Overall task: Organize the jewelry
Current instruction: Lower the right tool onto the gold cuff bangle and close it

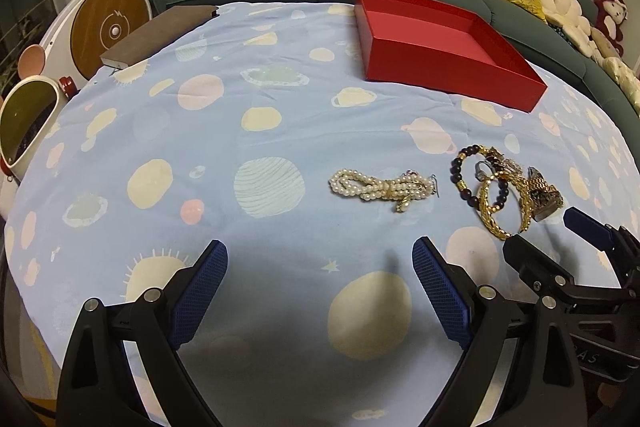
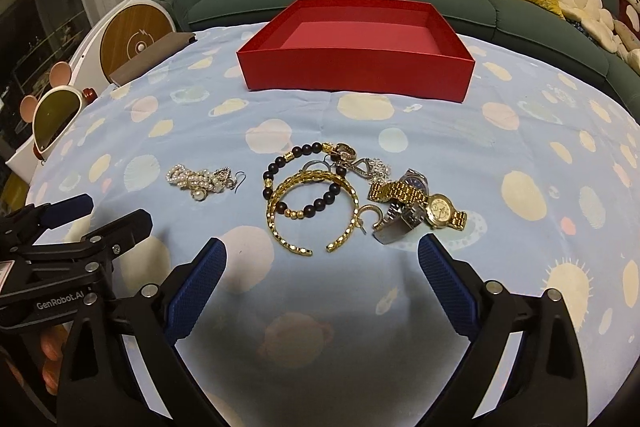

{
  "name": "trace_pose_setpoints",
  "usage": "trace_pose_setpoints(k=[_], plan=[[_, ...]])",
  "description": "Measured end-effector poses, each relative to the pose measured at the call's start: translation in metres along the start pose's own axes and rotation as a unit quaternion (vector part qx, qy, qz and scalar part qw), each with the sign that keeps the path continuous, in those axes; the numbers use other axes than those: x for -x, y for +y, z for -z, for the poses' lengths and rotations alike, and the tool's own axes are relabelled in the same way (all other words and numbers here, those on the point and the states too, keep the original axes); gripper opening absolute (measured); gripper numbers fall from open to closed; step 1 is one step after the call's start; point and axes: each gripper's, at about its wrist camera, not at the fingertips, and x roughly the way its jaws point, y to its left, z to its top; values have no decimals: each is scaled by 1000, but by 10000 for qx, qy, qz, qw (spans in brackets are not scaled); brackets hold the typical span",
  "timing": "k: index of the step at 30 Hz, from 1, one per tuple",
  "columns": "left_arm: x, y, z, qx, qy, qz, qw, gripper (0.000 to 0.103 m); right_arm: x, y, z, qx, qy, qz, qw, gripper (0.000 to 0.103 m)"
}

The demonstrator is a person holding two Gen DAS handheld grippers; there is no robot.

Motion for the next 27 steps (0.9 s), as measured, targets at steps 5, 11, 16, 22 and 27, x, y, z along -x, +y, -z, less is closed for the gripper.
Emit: trace_pose_setpoints(k=[5,11,16,22,27], plan=[[-9,9,-3,176,106,79,9998,91,-19,4,-7,113,69,16,9999,89],[-14,12,-5,141,134,109,9997,91,-31,13,-9,352,173,-15,9992,70],[-15,14,-6,179,137,172,9996,91,-33,9,-10,319,137,72,9994,57],[-17,7,-8,155,63,305,9994,91,-27,-1,-11,68,114,-53,9999,57],[-27,-3,-13,116,52,369,9992,91,-14,-2,-12,66,-31,-71,9999,57]])
